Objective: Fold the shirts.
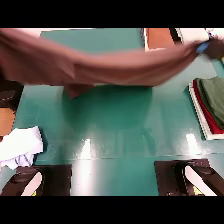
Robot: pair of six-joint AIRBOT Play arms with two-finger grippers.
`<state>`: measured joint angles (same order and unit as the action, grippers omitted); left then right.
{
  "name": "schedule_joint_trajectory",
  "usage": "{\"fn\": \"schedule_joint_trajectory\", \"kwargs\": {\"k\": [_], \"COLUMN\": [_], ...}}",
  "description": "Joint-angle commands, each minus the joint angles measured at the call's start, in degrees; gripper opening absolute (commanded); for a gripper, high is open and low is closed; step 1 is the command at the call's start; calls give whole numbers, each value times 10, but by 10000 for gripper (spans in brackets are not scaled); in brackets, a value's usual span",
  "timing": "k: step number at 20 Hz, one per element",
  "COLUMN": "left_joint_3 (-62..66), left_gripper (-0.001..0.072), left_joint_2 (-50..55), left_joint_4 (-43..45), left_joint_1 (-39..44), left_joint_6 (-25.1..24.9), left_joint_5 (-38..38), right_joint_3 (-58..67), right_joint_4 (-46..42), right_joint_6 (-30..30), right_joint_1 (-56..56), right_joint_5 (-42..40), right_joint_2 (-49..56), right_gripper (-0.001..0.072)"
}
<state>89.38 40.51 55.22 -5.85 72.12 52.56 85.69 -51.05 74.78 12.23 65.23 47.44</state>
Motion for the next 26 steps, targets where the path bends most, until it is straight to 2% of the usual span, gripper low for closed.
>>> {"fn": "schedule_joint_trajectory", "kwargs": {"k": [1,4,6,8,10,13,16,19,20,23,26], "left_joint_3": [145,232,245,245,242,205,129,41,20,-2,-2], "left_gripper": [22,21,21,21,21,22,22,22,23,22,23], "left_joint_2": [-52,-49,-49,-35,7,102,205,317,353,466,522], "left_joint_4": [18,21,59,118,136,110,57,58,58,59,57], "left_joint_1": [0,0,0,0,0,0,4,23,32,59,57], "left_joint_6": [13,28,32,75,90,91,85,84,80,22,30], "left_joint_5": [-44,-45,-63,-34,45,133,171,171,171,151,66], "right_joint_3": [177,273,322,335,305,228,146,67,45,15,63], "right_joint_4": [0,1,4,5,5,-6,-122,-225,-229,-223,-219], "right_joint_6": [4,28,41,52,54,53,54,62,62,63,84], "right_joint_1": [69,160,207,214,191,124,21,-48,-58,-64,-64], "right_joint_5": [7,72,117,125,143,177,178,177,170,120,97], "right_joint_2": [-44,-40,-19,4,28,77,145,234,268,364,449], "right_gripper": [15,15,14,14,14,14,14,14,14,14,14]}}
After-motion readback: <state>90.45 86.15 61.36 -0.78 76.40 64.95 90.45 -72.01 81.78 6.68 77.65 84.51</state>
